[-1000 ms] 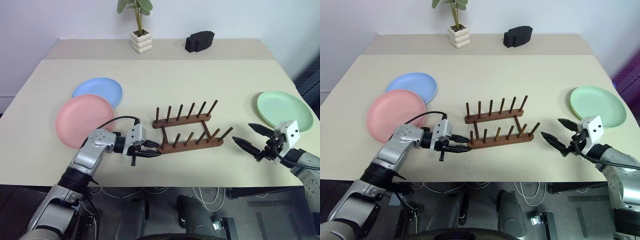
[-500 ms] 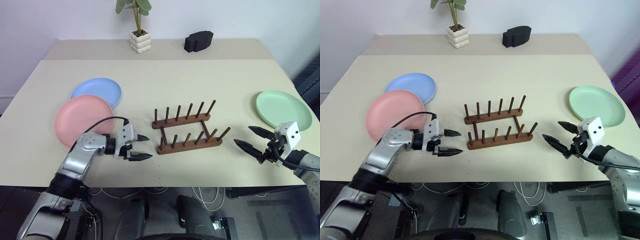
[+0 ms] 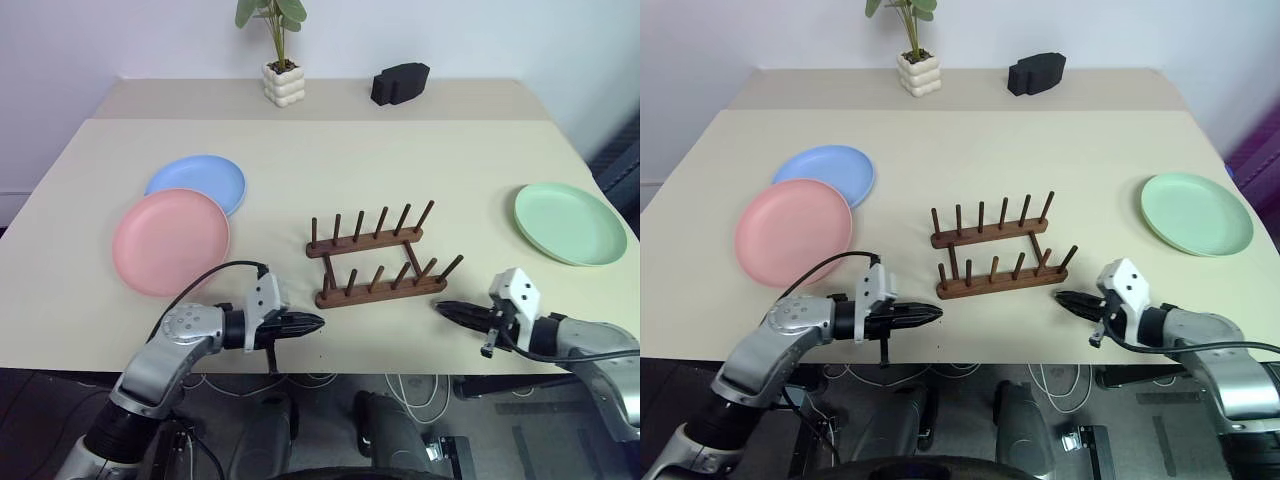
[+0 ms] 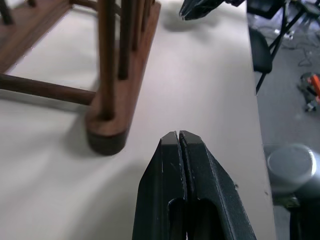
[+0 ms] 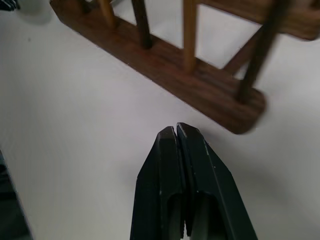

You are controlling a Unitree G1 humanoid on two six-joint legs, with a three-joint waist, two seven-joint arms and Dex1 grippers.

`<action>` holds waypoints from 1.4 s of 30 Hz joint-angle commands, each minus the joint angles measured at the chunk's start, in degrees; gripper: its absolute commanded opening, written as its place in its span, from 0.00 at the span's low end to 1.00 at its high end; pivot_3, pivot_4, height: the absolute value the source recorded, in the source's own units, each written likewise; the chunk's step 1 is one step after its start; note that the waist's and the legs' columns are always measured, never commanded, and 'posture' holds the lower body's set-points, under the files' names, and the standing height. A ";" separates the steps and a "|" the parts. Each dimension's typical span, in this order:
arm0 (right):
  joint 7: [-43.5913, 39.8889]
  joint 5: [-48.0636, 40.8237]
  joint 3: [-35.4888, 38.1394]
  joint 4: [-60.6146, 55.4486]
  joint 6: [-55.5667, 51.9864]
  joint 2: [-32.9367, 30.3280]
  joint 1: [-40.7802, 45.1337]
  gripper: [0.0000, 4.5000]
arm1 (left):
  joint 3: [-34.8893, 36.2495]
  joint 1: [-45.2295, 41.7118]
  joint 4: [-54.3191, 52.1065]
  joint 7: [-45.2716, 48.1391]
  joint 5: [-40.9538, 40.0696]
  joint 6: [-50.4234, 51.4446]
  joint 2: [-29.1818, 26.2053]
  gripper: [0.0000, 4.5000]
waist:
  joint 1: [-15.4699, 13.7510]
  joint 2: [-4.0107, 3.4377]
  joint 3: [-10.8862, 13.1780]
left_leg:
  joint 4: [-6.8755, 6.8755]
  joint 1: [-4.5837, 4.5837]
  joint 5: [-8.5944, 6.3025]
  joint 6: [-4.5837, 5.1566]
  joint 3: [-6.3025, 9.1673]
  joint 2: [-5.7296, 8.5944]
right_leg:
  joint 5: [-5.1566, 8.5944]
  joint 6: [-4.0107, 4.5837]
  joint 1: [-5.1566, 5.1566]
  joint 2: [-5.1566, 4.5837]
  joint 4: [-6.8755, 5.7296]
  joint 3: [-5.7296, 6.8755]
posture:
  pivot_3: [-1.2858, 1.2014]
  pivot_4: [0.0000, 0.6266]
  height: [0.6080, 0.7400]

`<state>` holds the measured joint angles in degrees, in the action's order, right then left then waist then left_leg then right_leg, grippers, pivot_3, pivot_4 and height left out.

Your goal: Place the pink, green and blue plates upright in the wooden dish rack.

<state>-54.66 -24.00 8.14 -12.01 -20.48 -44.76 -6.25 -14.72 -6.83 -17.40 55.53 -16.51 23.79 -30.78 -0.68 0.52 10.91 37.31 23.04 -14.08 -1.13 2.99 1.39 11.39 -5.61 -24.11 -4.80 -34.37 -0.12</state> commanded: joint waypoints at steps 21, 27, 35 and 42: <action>12.66 14.45 -6.02 13.56 14.50 10.08 12.65 0.01 | 1.65 -10.53 17.34 -17.97 11.17 -10.74 10.08 0.00 | 0.08 0.00 -0.03 | 0.02 -0.10 0.00 0.00 -0.01 0.09 | -0.06 0.04 0.08 0.08 0.00 0.00 | 0.52 0.24 0.97; 13.33 16.54 -7.48 19.33 17.72 11.86 16.96 0.01 | 2.26 -13.51 22.75 -19.79 12.06 -13.17 12.06 0.00 | 0.17 0.00 -0.03 | -0.01 -0.29 0.00 0.00 -0.01 0.11 | -0.07 0.04 0.26 0.08 0.00 0.00 | 0.52 0.24 0.97; 13.63 17.63 -8.21 23.68 20.41 13.15 20.45 0.01 | 2.78 -14.87 25.11 -18.90 12.19 -14.09 12.14 0.00 | 0.35 0.01 -0.03 | -0.14 -0.68 0.00 0.00 0.01 0.10 | -0.05 0.04 0.63 0.09 0.08 0.00 | 0.52 0.24 0.97; 13.44 17.35 -7.94 22.84 20.80 12.84 18.90 0.01 | 3.59 -8.87 13.03 -5.37 1.03 -2.60 5.39 0.00 | 1.25 -0.01 -0.04 | -0.21 -0.69 0.00 0.00 0.03 0.04 | -0.03 0.04 0.62 0.09 0.08 0.00 | 0.52 0.24 0.97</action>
<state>-41.08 -6.49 -0.24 11.63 -0.08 -32.01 13.40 -10.89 -17.02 0.51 46.28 -11.69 18.33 -24.54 0.57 0.51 10.88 37.10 22.37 -14.09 -1.13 3.04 1.42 11.36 -5.56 -23.49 -4.71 -34.28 -0.12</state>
